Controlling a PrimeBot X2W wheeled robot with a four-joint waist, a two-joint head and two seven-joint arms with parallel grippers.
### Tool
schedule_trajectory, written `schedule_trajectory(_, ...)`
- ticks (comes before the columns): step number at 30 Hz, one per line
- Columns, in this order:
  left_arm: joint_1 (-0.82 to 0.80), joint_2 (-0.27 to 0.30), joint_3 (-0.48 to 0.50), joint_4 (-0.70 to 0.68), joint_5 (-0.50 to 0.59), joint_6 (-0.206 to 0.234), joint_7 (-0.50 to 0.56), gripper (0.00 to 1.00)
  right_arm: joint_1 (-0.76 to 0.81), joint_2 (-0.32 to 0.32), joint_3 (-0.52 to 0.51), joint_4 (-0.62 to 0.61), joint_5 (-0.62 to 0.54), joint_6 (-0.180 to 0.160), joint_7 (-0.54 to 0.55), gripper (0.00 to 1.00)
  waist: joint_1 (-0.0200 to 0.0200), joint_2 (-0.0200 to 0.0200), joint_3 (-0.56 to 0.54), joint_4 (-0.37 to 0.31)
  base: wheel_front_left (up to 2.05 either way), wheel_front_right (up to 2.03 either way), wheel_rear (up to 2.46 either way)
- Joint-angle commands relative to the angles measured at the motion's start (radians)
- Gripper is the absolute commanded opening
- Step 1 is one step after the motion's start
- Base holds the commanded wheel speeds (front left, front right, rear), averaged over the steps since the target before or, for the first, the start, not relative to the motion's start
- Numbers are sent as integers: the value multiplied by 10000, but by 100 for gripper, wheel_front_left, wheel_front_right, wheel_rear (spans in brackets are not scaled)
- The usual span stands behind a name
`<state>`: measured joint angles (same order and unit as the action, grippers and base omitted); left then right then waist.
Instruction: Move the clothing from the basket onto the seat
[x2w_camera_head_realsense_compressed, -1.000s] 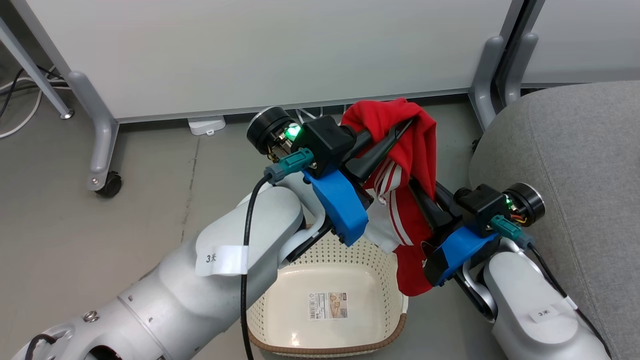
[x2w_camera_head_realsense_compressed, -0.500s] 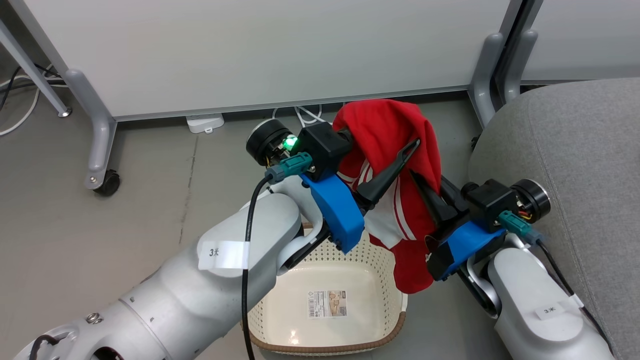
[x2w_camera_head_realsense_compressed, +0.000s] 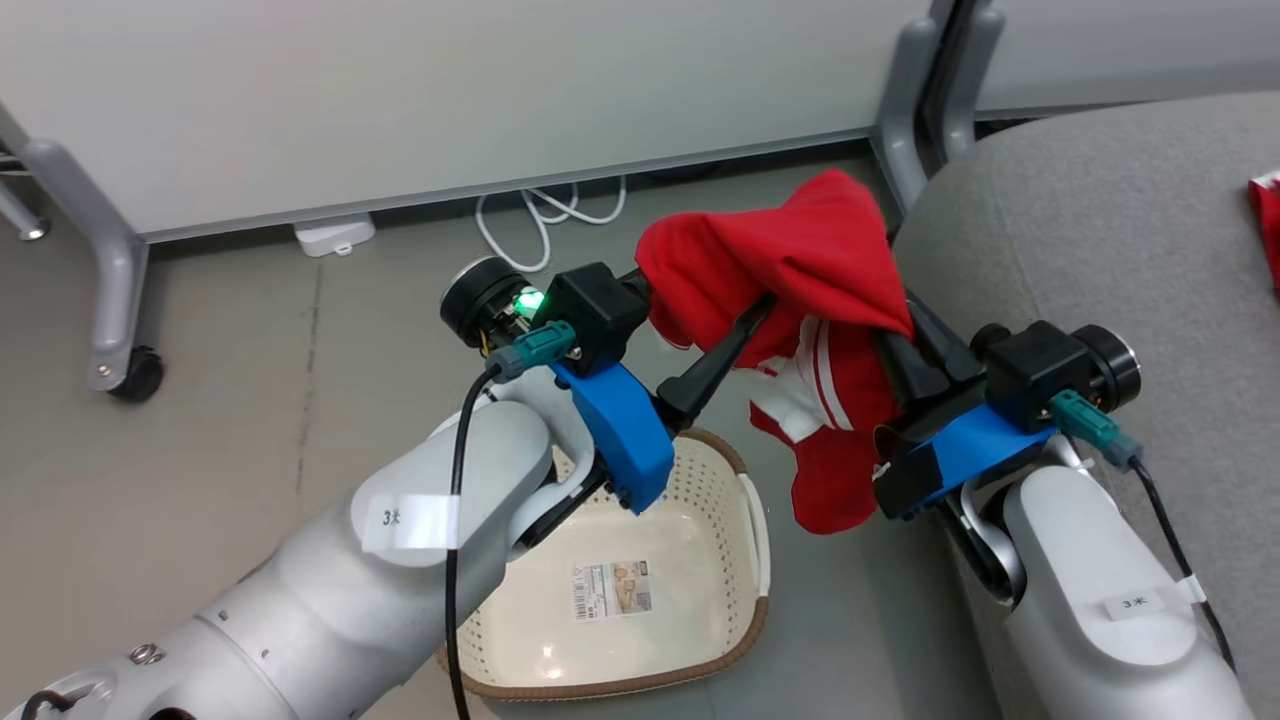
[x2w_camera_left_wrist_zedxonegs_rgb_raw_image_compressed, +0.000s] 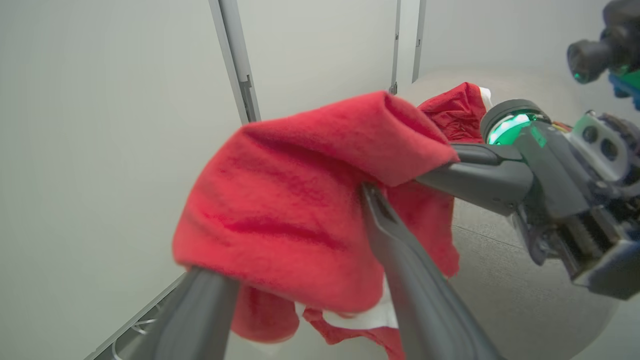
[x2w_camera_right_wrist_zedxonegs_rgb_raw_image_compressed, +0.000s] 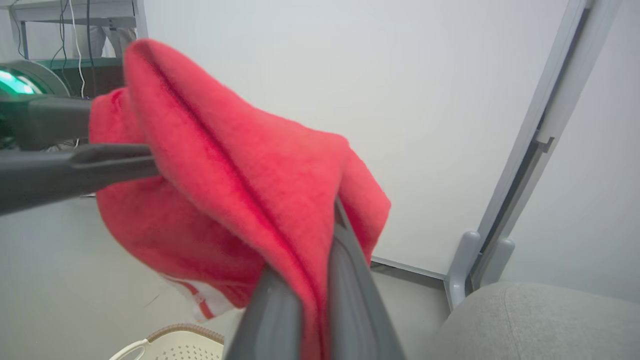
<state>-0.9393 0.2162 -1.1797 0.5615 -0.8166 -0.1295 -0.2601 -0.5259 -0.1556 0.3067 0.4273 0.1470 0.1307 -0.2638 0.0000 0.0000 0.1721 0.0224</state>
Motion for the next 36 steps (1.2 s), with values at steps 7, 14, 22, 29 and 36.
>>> schedule_trajectory(7,422,316,77,-254,423,77,-57,100,155,56,-803,-618,-122,1,-11,0,0,0,523,-946,0,0,0)
schedule_trajectory(14,669,575,295,-609,857,136,-61,100,487,104,-1673,-1307,-163,1,-10,0,0,0,869,-1774,0,0,0)
schedule_trajectory(22,853,677,556,-1056,1411,116,-62,100,970,138,-2646,-2008,-182,1,-10,0,0,0,1149,-2664,0,0,0)
schedule_trajectory(29,1000,718,558,-1185,1728,49,-63,100,1439,270,-3335,-2422,-209,1,-10,0,0,0,1357,-3335,0,0,0)
schedule_trajectory(36,1128,733,621,-1291,1952,17,-63,100,1947,426,-3851,-2669,-243,1,-10,0,0,0,1535,-3806,0,0,0)
